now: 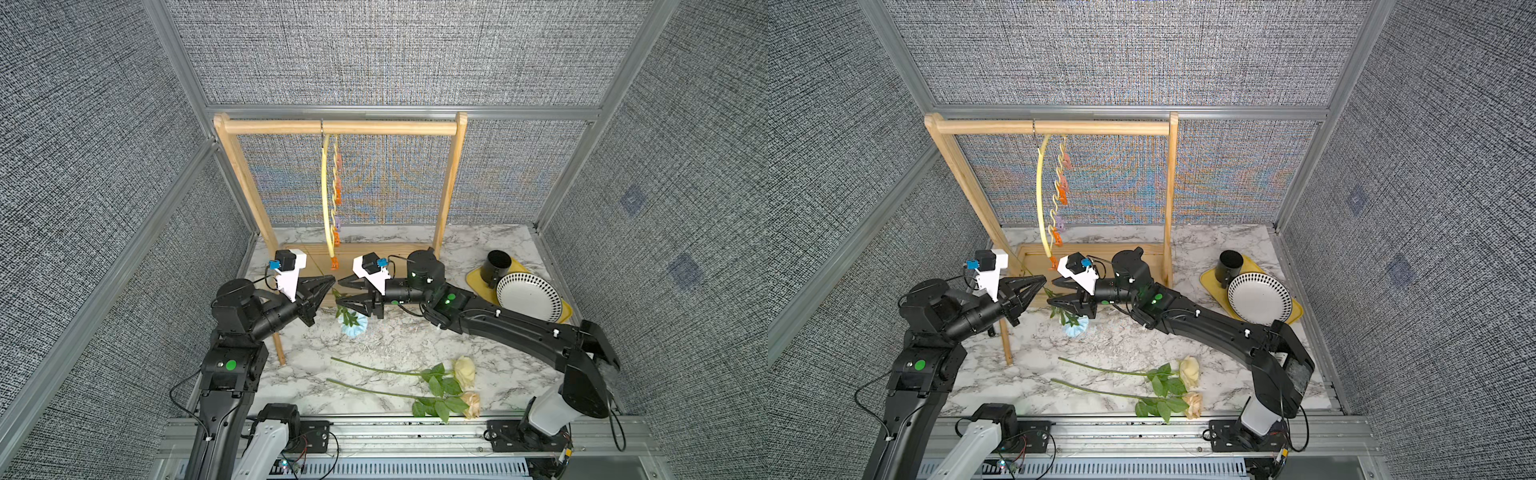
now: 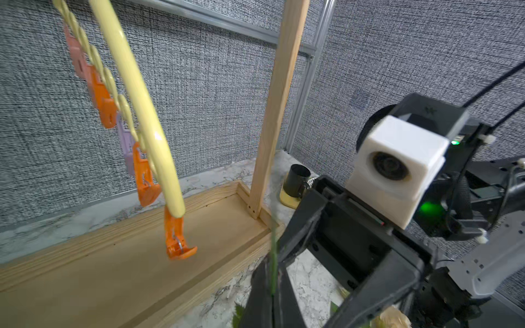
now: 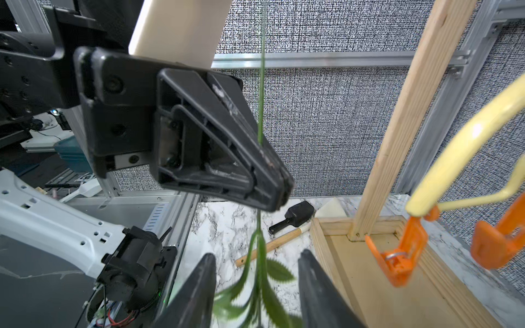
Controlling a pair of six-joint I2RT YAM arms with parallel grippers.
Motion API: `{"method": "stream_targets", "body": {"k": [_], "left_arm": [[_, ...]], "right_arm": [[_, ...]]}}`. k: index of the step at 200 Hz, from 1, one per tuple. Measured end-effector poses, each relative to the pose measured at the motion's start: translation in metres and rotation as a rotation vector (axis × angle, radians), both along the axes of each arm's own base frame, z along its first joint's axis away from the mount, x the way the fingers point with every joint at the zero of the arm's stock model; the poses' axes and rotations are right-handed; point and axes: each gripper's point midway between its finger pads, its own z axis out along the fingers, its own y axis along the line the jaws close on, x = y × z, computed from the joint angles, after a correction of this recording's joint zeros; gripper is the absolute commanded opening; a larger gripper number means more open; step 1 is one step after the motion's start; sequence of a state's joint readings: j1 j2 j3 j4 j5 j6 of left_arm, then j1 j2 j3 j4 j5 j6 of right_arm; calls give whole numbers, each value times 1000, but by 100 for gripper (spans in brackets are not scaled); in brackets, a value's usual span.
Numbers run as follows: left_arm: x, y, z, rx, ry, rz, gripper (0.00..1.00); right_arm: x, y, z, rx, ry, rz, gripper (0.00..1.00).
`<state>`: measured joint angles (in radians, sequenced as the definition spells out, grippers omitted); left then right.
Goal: Dry the flowers on a clothes hanger
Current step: Adjust the flower, then open the clamp at the hanger.
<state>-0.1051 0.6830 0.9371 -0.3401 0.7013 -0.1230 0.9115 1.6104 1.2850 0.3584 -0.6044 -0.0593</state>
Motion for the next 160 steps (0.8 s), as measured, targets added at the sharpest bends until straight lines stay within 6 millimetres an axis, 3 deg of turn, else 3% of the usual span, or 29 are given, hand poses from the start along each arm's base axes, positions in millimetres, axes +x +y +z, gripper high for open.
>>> {"method": "stream_targets", "body": {"k": [35,52,109,142,160], "left_arm": [[5,17,5,88,-53,115,2],[16,27,-2,119,-30,185,2],[66,61,-41,170,133,420,2],[85,63,-40,132,143,454,2],[92,62,-40,118,150,459,2]], "right_arm": [[21,-16,2,-16,-95,-58,64],[31,-17,0,-32,-142,-77,69],[83,8,-16,-88,-249,-117,70],[102,26,-22,-95,-263,-105,68],[106,33,-23,-90,-262,-89,59]]}}
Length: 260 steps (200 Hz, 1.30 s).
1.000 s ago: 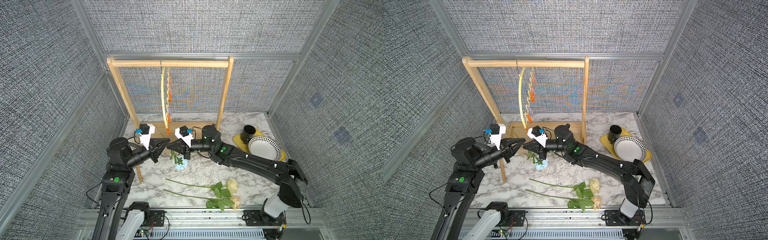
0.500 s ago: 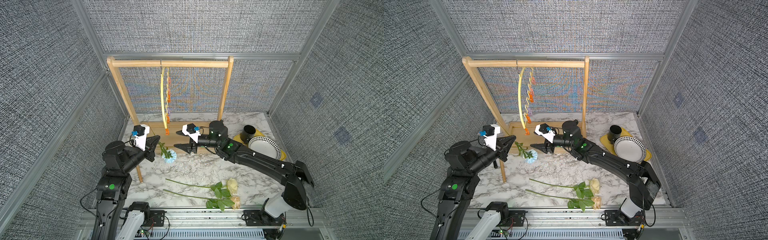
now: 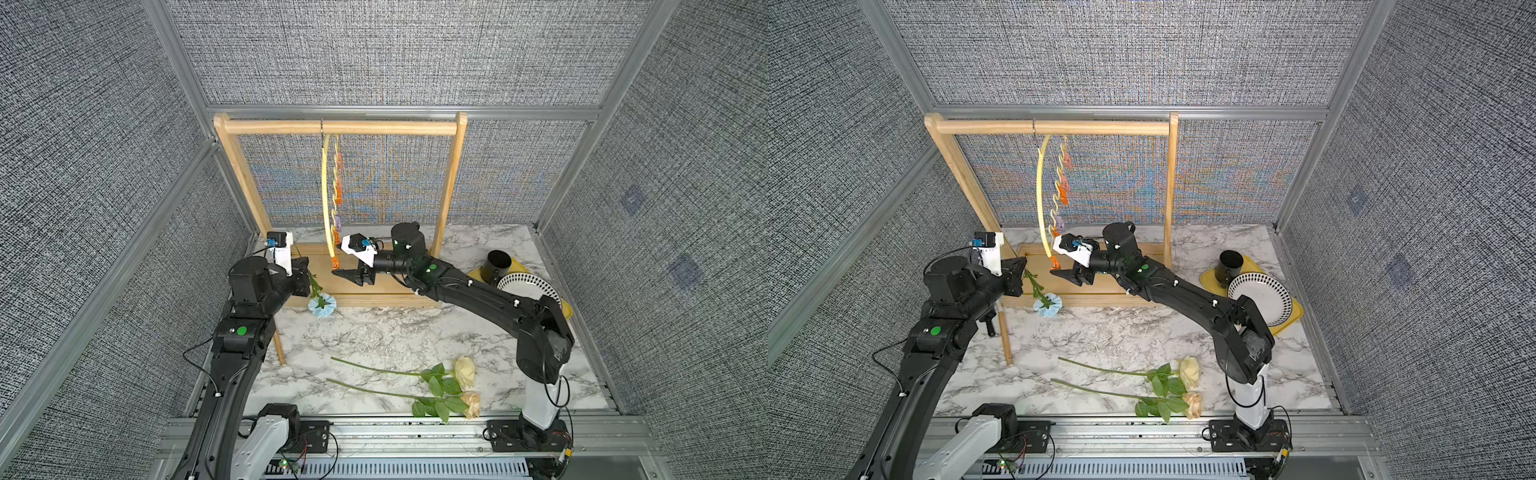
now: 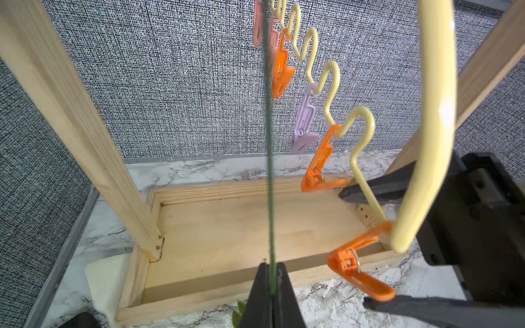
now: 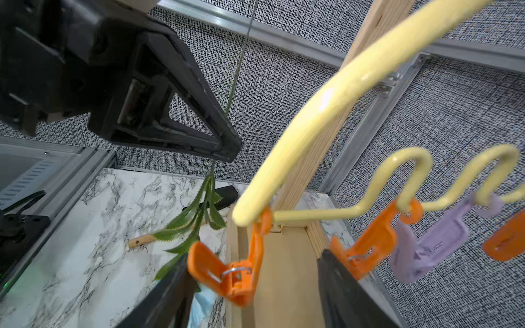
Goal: Dry the flowers on a clothes hanger
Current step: Open the clamp at the hanger, then clamp the flower onto the hanger.
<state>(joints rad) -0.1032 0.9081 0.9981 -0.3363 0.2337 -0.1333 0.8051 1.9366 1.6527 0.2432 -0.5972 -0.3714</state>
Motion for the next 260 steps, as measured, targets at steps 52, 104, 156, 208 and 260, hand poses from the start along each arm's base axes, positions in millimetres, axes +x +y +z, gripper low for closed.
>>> {"method": "stream_targets", "body": {"k": [52,104,156,208,260], "left_arm": [[13,-2,0,-46,21,14,2],[28,-9,1,-163,90,6,2],[44,-1,-14,-478,282,-11,2],[41,-19,-12,-683,391,-89,2],[34,-29,-15,-782,444,-136,2]], "right_arm": [[1,3,6,25,38,49,23],[-6,-2,13,49,98,79,22],[-8,-12,32,103,153,108,23],[-6,-9,41,159,208,117,23],[1,-5,46,202,257,85,22]]}}
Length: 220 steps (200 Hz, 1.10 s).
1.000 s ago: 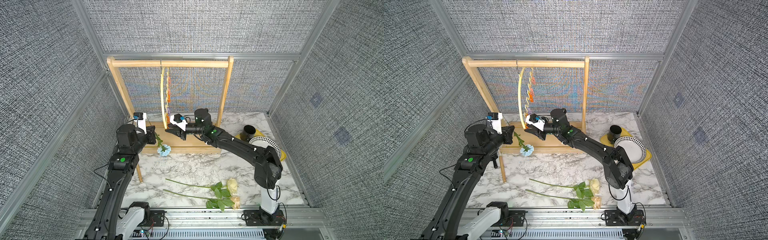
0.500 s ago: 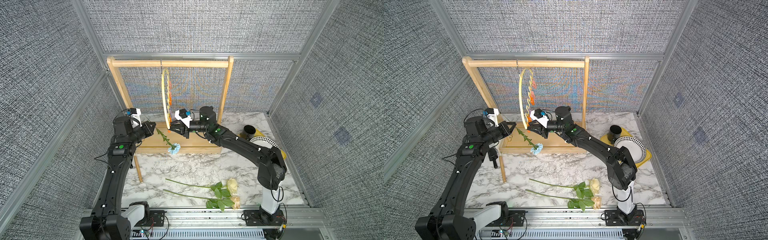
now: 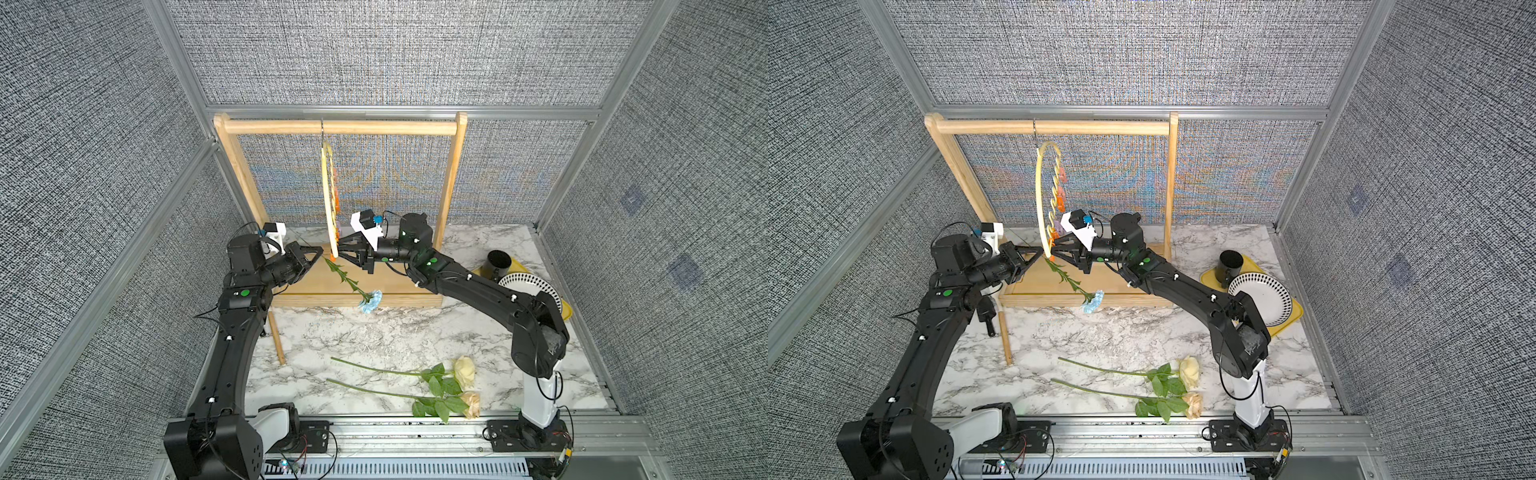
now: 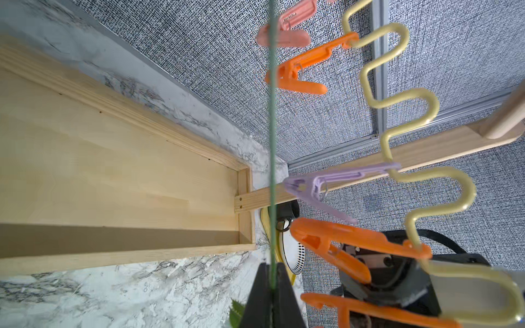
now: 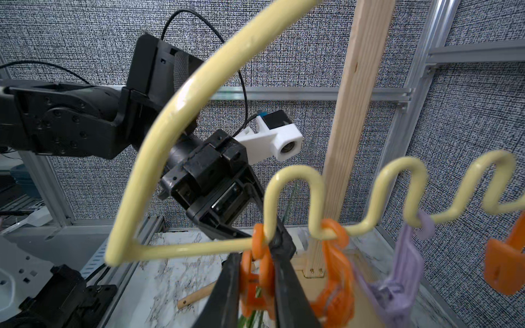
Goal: Dry the flowers on a clothes hanger
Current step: Clamp the flower onto the hanger.
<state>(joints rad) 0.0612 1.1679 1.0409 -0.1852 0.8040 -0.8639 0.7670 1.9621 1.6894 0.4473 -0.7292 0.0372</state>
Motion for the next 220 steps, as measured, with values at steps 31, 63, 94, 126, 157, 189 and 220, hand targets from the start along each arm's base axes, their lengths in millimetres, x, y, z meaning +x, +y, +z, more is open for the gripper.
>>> {"method": "stream_targets", "body": {"k": [31,63,94,126,157,189,220], "left_arm": [[-2,-2,2,-20,3,-9,2],[-3,-5,5,-29,-4,-26,2],[-4,-5,5,-30,-7,-30,2],[-4,-5,7,-31,-10,-30,2],[-3,-5,8,-30,-16,-31,2],[-3,-5,9,-30,-18,-31,2],[-3,-5,9,-29,-20,-31,2]], "right_arm": [[1,9,-2,3,10,-6,22],[1,14,-4,0,19,-15,22],[4,13,-6,-8,28,-27,19],[3,14,-8,-12,35,-28,18],[3,15,-9,-19,41,-30,18],[2,15,-11,-25,47,-32,20],[2,15,-12,-28,50,-32,22]]}}
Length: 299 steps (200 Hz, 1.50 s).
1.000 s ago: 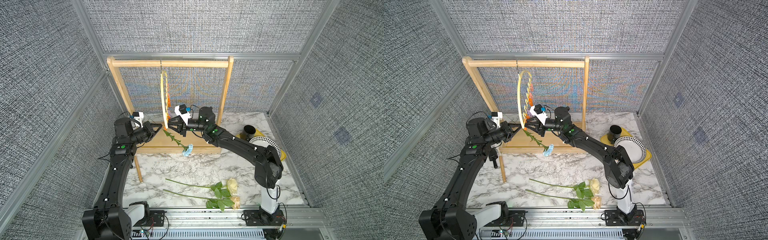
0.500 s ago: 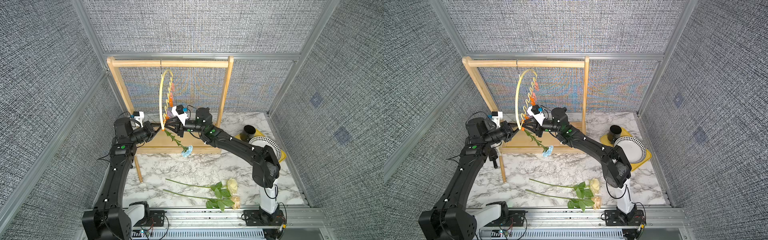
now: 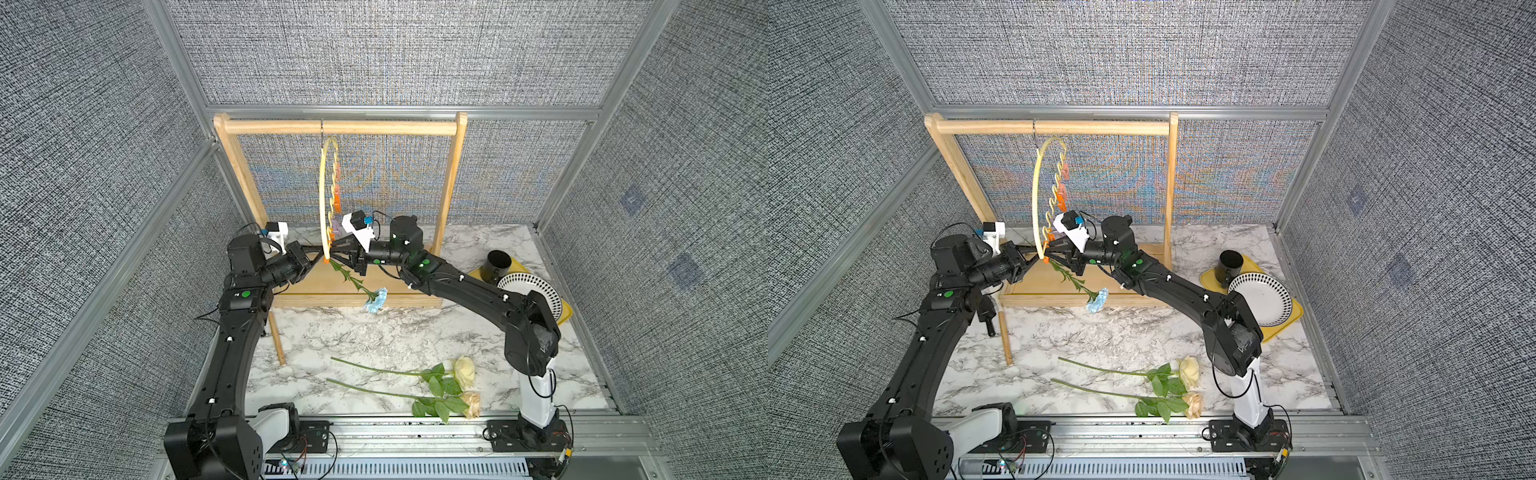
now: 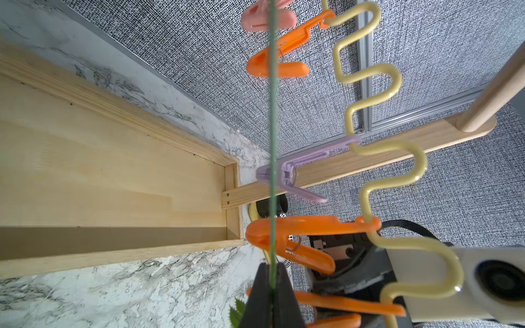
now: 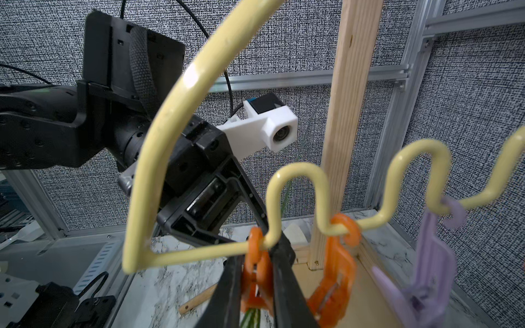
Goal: Dry the flowers on a clothes hanger
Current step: Clamp the flower onto the hanger.
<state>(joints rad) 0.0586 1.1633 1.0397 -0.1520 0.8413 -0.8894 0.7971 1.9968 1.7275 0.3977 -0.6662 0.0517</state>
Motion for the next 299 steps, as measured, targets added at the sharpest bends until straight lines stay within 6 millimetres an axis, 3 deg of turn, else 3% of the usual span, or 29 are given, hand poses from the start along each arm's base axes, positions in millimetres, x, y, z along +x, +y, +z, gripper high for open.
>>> {"method": "stream_targets", "body": {"k": [104,159,238,271,299], "left_arm": [[-1,-1,-3,37,-29,-14,2],[-1,-1,-3,39,-31,-15,2],[-1,-1,-3,39,-31,-17,2],[0,-1,0,39,-37,-17,2],[-1,-1,0,38,-38,-20,2]], "right_arm": [[0,0,3,3,-7,1,19],[-1,0,2,0,-8,6,34],[-1,1,1,-3,-5,5,41],[0,0,2,-5,-5,-3,53],[-2,-3,5,-7,-4,-8,57]]}}
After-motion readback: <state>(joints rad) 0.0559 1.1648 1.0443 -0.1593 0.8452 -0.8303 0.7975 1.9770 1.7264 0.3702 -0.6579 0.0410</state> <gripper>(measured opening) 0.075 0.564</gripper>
